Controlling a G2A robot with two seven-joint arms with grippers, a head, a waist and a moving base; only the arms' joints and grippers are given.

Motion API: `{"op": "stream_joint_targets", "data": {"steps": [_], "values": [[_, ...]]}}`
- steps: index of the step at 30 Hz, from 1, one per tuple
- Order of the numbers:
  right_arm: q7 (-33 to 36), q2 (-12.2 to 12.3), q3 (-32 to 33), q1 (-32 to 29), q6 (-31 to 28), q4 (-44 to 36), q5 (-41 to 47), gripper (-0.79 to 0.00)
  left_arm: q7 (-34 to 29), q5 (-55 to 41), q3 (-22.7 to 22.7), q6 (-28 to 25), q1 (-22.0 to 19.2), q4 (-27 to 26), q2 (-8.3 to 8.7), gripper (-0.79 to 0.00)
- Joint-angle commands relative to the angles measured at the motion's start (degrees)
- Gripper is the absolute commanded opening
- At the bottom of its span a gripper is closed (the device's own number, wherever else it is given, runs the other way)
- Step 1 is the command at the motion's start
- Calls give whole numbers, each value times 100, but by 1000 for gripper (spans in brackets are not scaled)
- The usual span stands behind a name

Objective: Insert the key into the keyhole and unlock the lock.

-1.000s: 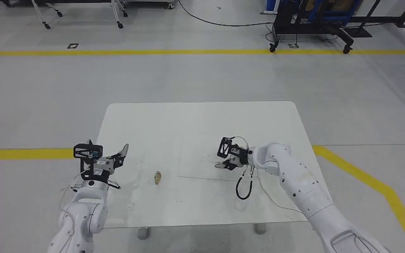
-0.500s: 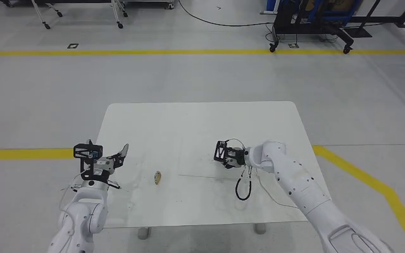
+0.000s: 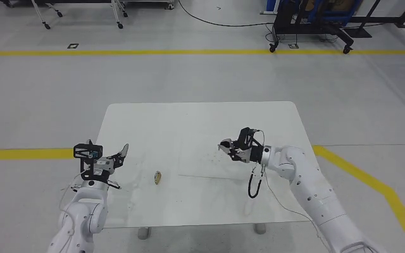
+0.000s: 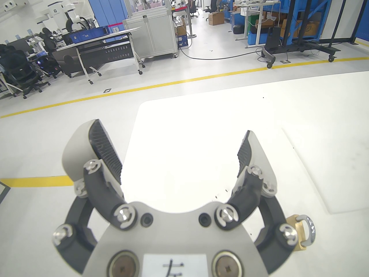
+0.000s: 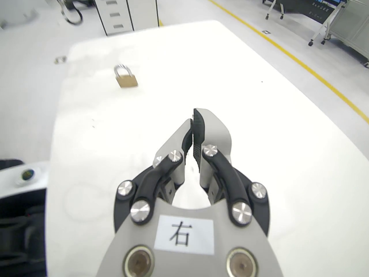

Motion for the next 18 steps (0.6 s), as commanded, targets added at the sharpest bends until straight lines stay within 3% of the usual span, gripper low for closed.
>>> {"op": "stream_joint_targets", "data": {"steps": [1, 6, 18], "values": [[107, -41, -72, 41, -114, 228, 867, -785, 0, 0, 0, 0, 0, 0, 0, 0], [524, -99, -218, 183, -342, 680, 2312, -785, 0, 0, 0, 0, 0, 0, 0, 0], [524, -99, -218, 183, -342, 680, 2312, -785, 0, 0, 0, 0, 0, 0, 0, 0]]}}
